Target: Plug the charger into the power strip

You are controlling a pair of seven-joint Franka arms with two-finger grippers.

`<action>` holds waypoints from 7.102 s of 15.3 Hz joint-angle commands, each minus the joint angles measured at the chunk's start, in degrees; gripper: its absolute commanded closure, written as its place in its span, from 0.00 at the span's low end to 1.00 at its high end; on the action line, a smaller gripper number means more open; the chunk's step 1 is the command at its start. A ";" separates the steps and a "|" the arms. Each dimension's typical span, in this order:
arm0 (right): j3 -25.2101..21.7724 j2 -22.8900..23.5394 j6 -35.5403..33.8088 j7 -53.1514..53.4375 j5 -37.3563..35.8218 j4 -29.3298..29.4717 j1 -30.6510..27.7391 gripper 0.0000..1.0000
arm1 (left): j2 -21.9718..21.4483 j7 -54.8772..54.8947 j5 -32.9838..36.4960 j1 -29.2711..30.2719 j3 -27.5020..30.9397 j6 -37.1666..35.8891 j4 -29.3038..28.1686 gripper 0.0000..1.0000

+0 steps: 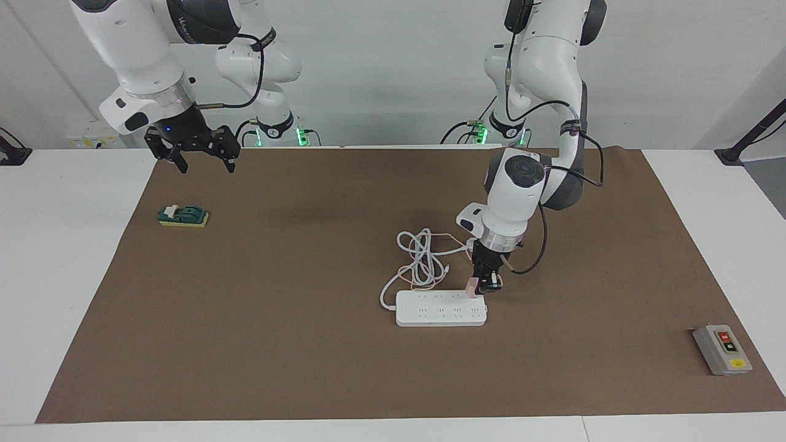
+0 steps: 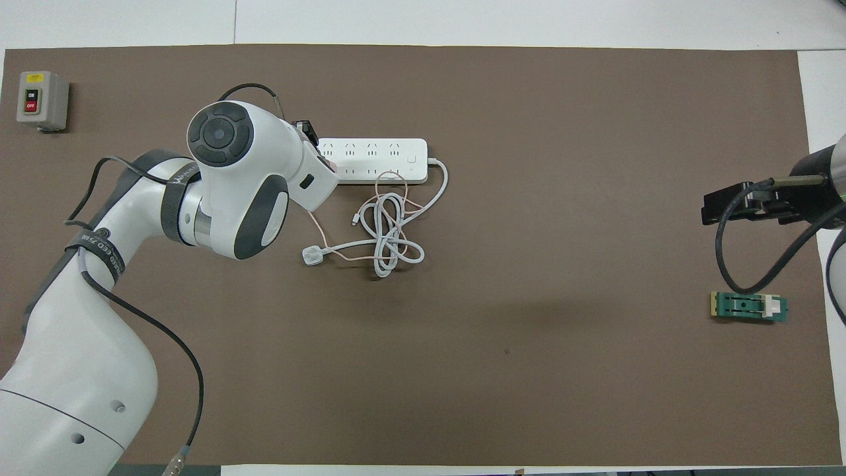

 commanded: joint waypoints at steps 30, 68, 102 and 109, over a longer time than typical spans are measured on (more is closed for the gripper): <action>0.52 -1.25 0.46 -0.33 -0.68 -1.22 -1.20 0.00 | 7.07 -1.98 4.53 -0.74 0.01 -10.40 8.86 1.00; 0.52 -1.25 0.46 -0.59 -0.68 -1.22 -1.20 0.00 | -16.83 -34.40 -7.78 21.58 -5.26 -49.07 14.85 0.00; 0.52 -1.25 0.46 -0.68 -0.68 -1.22 -1.20 0.00 | -20.98 -69.74 -0.40 23.96 -3.33 -50.04 8.77 0.00; 0.52 -1.25 0.46 -0.59 -0.68 -1.22 -1.20 0.00 | -20.88 -69.57 -0.05 23.78 -3.33 -49.87 9.13 0.00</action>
